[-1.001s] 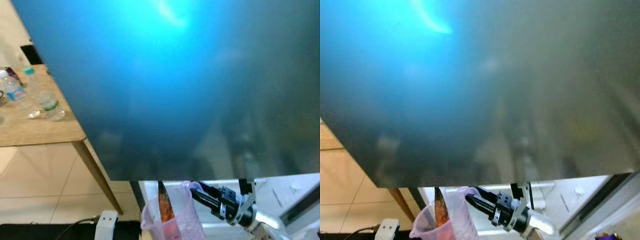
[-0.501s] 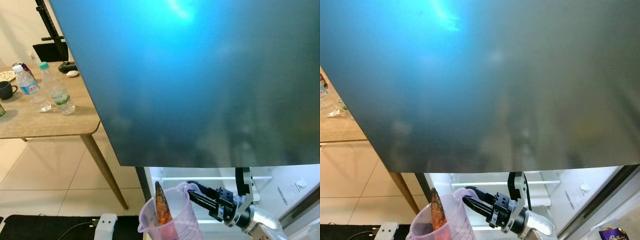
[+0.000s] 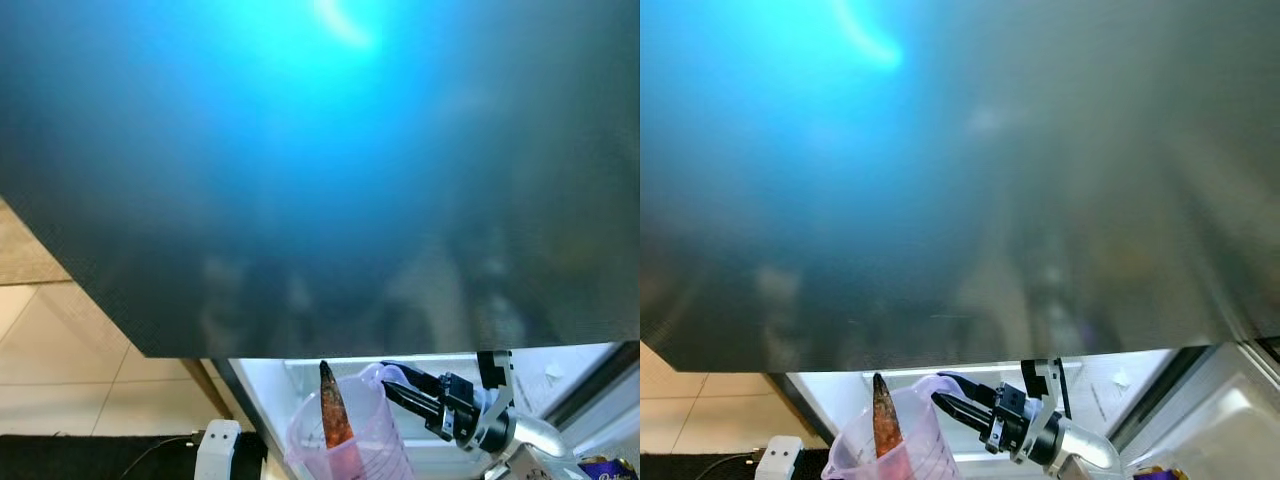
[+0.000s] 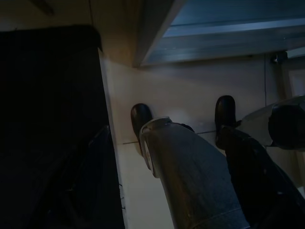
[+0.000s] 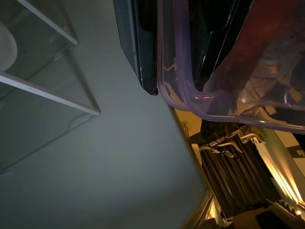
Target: Restocking fridge
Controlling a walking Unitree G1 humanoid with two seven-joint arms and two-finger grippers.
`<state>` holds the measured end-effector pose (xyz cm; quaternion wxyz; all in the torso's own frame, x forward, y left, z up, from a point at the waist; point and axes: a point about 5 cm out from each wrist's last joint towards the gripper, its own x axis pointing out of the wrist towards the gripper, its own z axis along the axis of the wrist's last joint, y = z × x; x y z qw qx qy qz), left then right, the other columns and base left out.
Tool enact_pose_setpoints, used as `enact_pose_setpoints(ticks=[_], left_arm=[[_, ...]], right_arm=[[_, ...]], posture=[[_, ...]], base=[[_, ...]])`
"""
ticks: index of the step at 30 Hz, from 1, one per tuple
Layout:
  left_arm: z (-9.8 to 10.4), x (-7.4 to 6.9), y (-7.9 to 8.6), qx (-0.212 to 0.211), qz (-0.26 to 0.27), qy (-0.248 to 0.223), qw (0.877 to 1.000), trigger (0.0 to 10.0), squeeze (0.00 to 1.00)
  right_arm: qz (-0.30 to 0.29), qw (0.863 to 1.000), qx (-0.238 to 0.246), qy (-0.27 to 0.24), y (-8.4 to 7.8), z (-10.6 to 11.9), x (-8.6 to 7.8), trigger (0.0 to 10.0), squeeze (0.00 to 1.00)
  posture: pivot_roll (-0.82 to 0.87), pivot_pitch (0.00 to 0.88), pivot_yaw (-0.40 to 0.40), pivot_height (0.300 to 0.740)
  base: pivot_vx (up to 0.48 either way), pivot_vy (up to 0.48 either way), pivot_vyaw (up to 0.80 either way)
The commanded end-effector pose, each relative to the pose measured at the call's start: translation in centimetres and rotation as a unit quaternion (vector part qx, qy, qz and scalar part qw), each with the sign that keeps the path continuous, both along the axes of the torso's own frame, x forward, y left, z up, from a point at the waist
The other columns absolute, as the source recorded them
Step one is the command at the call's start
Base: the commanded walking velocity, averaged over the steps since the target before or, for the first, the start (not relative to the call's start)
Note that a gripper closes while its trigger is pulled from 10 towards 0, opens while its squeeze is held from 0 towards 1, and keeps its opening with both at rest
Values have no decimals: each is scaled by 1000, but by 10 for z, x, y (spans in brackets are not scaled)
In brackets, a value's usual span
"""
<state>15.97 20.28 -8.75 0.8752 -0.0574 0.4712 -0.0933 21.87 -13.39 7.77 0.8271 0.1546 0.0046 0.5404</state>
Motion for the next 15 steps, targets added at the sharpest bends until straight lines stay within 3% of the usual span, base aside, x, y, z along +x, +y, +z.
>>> enact_pose_setpoints(ticks=[1,7,9,15], left_arm=[[-1,-5,4,6,1,5,1000,10000,0],[2,4,-3,6,-36,-16,999,10000,0],[6,13,-7,5,-60,-35,998,10000,0],[14,27,-13,-4,-82,-66,994,10000,0]], right_arm=[[15,1000,-1,-2,7,1,-2,10000,0],[0,1000,-25,2,5,-5,1,10000,0],[-21,998,-55,3,2,-12,6,10000,0],[-27,998,-57,4,-2,-12,7,10000,0]], posture=[[-72,36,63,740],[-67,36,59,740],[-67,35,60,740],[-65,38,63,740]], base=[[0,0,0],[0,0,0],[0,0,0],[0,0,0]])
